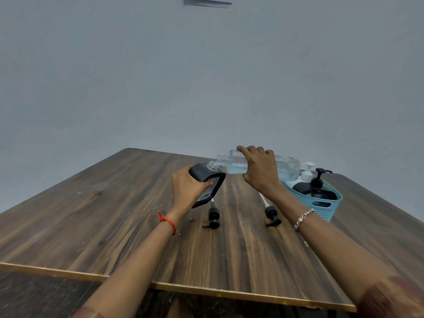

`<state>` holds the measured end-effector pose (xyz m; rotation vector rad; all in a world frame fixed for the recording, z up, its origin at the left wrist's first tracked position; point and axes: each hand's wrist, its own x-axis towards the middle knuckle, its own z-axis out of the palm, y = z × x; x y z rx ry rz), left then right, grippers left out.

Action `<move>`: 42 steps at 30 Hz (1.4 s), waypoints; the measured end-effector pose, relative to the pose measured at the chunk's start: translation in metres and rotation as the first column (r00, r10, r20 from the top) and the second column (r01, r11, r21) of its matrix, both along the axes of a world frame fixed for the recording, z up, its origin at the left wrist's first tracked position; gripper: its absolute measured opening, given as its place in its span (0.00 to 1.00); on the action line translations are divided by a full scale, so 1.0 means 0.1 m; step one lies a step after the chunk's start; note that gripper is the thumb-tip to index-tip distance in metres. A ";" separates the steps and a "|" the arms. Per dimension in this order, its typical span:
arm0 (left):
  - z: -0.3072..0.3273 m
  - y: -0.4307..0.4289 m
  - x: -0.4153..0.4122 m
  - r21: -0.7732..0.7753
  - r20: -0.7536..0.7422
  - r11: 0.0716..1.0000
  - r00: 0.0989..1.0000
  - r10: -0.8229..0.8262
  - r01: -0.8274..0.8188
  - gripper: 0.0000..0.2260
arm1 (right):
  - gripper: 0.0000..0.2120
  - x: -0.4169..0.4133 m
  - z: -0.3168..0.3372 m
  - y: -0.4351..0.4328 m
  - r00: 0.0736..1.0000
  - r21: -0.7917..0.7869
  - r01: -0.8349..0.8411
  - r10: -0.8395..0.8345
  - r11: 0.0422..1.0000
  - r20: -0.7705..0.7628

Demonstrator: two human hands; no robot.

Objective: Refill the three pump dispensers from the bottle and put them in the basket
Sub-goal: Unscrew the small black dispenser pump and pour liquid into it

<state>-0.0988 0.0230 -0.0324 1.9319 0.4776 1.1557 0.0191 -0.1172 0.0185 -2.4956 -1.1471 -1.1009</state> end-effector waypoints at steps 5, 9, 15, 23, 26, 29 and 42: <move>-0.01 0.00 0.00 0.004 -0.011 1.000 1.000 0.002 -0.002 0.22 | 0.31 0.00 0.01 -0.01 1.000 -0.007 0.001 -0.001 1.000 -0.003; -0.02 0.01 0.01 0.003 -0.023 1.000 1.000 0.013 -0.013 0.23 | 0.31 0.00 0.00 -0.01 1.000 -0.008 0.003 -0.003 1.000 0.001; -0.03 0.00 0.02 0.001 -0.035 1.000 0.999 0.013 -0.013 0.22 | 0.31 0.01 -0.02 -0.01 1.000 -0.007 0.005 -0.005 1.000 0.011; -0.03 -0.02 0.01 0.005 -0.036 1.000 0.999 0.013 -0.013 0.23 | 0.31 0.01 -0.03 0.00 1.000 -0.007 0.001 -0.001 1.000 0.005; -0.03 -0.02 0.01 0.001 -0.037 1.000 0.999 0.013 -0.013 0.23 | 0.31 0.01 -0.03 0.00 1.000 -0.010 -0.001 0.001 1.000 -0.004; -0.04 -0.02 0.00 0.004 -0.036 1.000 0.999 0.012 -0.012 0.23 | 0.31 0.01 -0.02 0.02 1.000 -0.007 -0.008 0.008 1.000 -0.021; -0.04 0.03 -0.03 -0.049 -0.018 0.999 1.000 0.002 -0.003 0.20 | 0.32 -0.01 0.00 0.13 0.938 0.213 -0.151 0.208 0.965 -0.279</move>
